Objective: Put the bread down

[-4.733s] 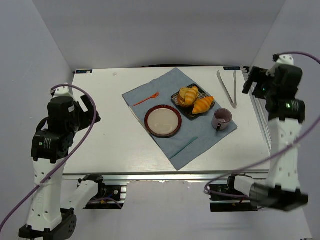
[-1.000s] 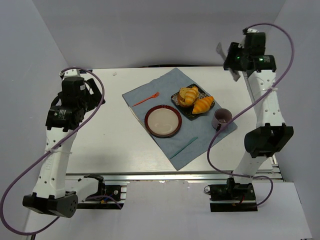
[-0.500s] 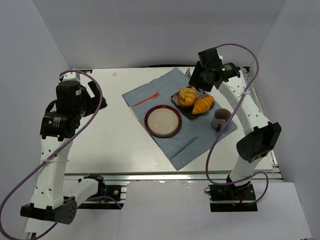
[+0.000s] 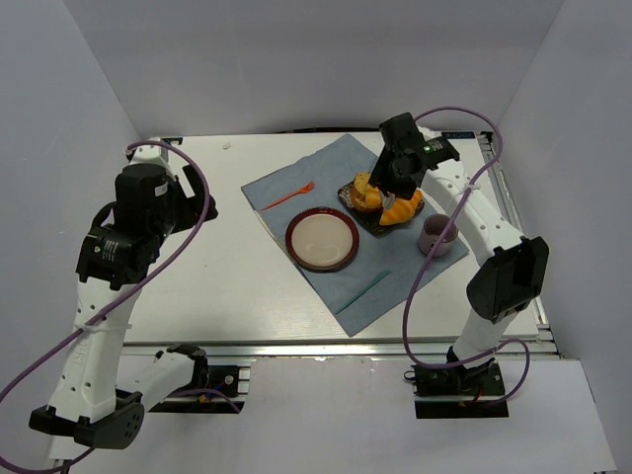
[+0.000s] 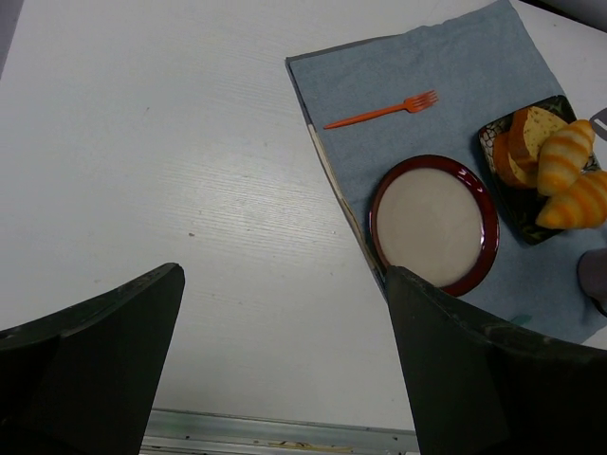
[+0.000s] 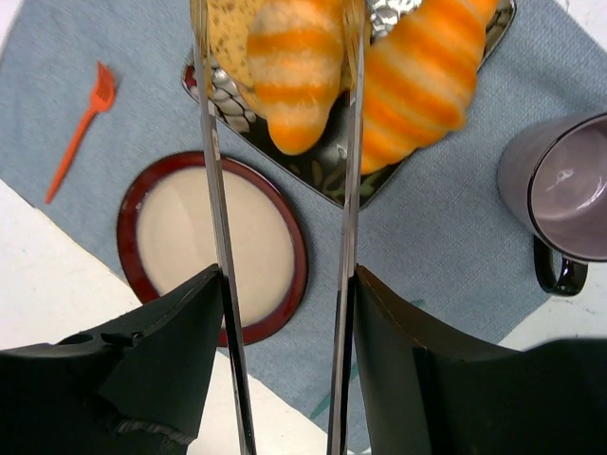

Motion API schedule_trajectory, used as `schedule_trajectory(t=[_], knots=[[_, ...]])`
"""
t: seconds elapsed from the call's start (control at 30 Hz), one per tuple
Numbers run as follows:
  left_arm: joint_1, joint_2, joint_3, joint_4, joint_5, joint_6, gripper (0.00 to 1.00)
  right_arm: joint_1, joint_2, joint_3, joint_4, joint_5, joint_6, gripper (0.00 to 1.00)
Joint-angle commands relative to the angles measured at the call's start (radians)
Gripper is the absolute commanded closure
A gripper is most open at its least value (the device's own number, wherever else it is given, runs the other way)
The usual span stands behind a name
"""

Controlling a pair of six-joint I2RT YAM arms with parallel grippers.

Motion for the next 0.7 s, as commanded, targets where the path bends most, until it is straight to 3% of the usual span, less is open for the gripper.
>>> schedule_trajectory(t=[0.0,0.47,0.6,0.67], knots=[[-0.016,-0.011,0.044,-0.020,-0.052,0.023,0.02,0.014,0.003,-0.016,0.026,0.013,0.024,0.39],[-0.036,-0.018,0.052,-0.031,-0.106,0.038,0.02,0.041,0.055,-0.056,0.011,0.022,0.029,0.37],[-0.036,-0.021,0.047,-0.030,-0.109,0.038,0.02,0.043,0.061,-0.053,0.000,0.037,0.027,0.44],[-0.036,-0.024,0.044,-0.028,-0.114,0.038,0.02,0.043,0.063,-0.045,-0.008,0.040,0.026,0.56]])
